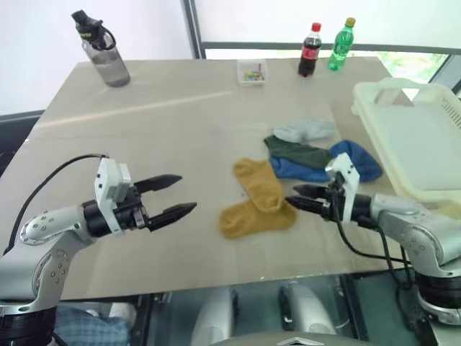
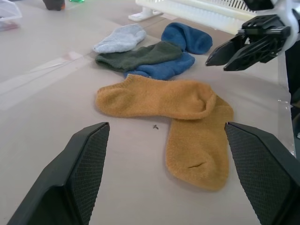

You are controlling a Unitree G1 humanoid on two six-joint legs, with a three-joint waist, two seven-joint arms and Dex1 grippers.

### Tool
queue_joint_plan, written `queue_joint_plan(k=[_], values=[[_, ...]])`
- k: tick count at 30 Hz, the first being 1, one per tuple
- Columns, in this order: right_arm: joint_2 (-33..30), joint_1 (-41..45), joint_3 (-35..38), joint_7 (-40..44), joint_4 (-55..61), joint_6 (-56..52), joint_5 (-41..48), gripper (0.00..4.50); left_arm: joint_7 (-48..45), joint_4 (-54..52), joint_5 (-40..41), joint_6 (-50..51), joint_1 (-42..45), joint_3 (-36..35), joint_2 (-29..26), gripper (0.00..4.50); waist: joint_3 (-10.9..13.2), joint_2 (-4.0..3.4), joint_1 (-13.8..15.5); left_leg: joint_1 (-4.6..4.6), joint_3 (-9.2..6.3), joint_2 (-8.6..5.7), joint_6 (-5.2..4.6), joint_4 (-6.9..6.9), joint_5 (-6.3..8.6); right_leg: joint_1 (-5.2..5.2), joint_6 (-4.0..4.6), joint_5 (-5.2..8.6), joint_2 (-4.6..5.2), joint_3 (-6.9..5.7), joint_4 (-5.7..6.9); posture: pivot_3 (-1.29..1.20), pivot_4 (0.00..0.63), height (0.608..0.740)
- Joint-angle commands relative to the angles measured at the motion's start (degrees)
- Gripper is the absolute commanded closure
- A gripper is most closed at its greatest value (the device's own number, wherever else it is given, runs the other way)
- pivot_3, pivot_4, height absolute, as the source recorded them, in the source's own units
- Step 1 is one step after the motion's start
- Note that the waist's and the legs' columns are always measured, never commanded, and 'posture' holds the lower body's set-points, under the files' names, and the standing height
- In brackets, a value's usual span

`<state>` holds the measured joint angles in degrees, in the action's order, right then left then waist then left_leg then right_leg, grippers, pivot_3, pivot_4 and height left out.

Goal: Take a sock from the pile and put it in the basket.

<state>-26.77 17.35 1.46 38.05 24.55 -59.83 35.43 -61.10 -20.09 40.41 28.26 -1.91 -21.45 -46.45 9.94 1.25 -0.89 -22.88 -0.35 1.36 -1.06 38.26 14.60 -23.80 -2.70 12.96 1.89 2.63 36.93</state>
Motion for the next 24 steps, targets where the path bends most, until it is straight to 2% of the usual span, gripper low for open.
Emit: queue_joint_plan(k=[1, 11, 14, 15, 16, 24], values=[[2.0, 1.8, 0.0, -3.1, -1.8, -1.1, 0.7, 2.44, -0.3, -0.1, -0.3, -1.2, 0.8, 0.0, -0.4, 0.35, 0.0, 0.00, 0.1, -0.03, 0.00, -0.02, 0.00, 0.00, 0.00, 0.00, 0.00, 0.00, 0.02, 0.00, -0.02, 0.00, 0.150, 0.740], [2.4, 4.2, -3.8, -5.2, -4.9, -2.1, -1.0, 2.44, 0.0, 0.3, -0.8, -1.6, 1.7, 0.3, -0.5, 0.35, 0.0, -0.01, 0.0, -0.04, 0.01, -0.03, 0.00, 0.00, 0.00, -0.01, -0.01, 0.00, 0.04, 0.00, -0.04, 0.00, 0.150, 0.740], [2.0, 4.4, -4.4, -4.8, -4.5, -2.9, -0.7, 3.26, 0.0, 0.4, -0.9, -1.5, 1.9, 0.5, -0.4, 0.35, 0.0, -0.01, 0.0, -0.04, 0.02, -0.03, 0.00, 0.00, 0.00, -0.02, -0.01, -0.01, 0.04, 0.01, -0.04, 0.00, 0.150, 0.740], [2.0, 4.3, -4.6, -4.7, -4.2, -3.2, -0.5, 3.72, 0.0, 0.4, -0.9, -1.5, 2.0, 0.6, -0.4, 0.35, 0.0, -0.01, 0.0, -0.04, 0.01, -0.03, 0.00, 0.00, 0.00, -0.02, -0.01, -0.01, 0.04, 0.01, -0.04, 0.00, 0.150, 0.740], [2.0, 4.2, -4.7, -4.7, -4.0, -3.3, -0.4, 4.37, 0.0, 0.4, -0.9, -1.6, 2.1, 0.8, -0.3, 0.35, 0.0, -0.01, -0.1, -0.04, 0.01, -0.03, 0.00, 0.00, 0.00, -0.02, -0.01, 0.00, 0.03, 0.00, -0.03, 0.00, 0.150, 0.740], [2.0, 4.5, -4.4, -5.3, -4.3, -2.9, -0.9, 4.45, -0.1, 0.6, -0.9, -1.9, 2.6, 1.4, -0.3, 0.35, 0.0, -0.01, -0.1, -0.04, 0.01, -0.03, 0.00, 0.00, 0.00, -0.02, -0.02, 0.00, 0.03, 0.00, -0.04, 0.00, 0.150, 0.740]])
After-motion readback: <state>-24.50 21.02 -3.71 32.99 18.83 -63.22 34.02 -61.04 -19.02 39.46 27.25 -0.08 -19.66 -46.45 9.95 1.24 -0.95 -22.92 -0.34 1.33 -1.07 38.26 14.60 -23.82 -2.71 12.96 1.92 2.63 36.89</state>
